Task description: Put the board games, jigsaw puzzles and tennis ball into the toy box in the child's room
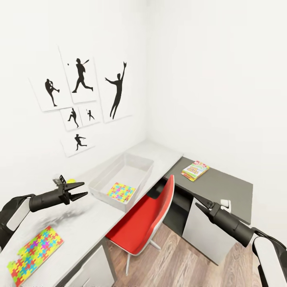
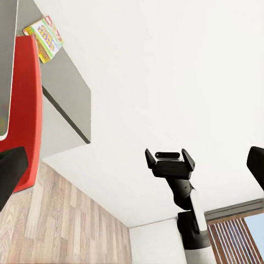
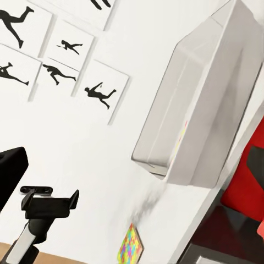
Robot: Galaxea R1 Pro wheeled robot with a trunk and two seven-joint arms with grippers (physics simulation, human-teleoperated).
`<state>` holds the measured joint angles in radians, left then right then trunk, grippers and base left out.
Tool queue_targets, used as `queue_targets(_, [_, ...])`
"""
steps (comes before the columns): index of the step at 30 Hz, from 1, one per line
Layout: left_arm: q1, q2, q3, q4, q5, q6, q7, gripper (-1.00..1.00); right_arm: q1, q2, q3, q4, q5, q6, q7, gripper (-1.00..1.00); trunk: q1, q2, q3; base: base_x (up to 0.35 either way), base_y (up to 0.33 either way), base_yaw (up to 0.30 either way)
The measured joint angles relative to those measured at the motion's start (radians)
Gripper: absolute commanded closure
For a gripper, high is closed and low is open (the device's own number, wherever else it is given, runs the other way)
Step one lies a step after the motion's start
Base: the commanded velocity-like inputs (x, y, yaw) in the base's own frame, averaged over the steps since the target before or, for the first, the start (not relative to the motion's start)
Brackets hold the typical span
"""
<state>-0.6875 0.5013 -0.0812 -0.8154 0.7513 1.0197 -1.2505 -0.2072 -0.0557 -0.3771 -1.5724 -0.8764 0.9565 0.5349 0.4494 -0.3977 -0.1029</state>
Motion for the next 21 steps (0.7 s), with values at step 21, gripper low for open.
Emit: queue_targets(21, [0.0,-0.043,-0.039,-0.015,-0.002,0.003,-0.002,-1.0,0.032,0.002,-0.002,-0.006,0.041,-0.071,0.016,-1.0,0.0,0.0,0.004,-0.136,0.0,-0.038])
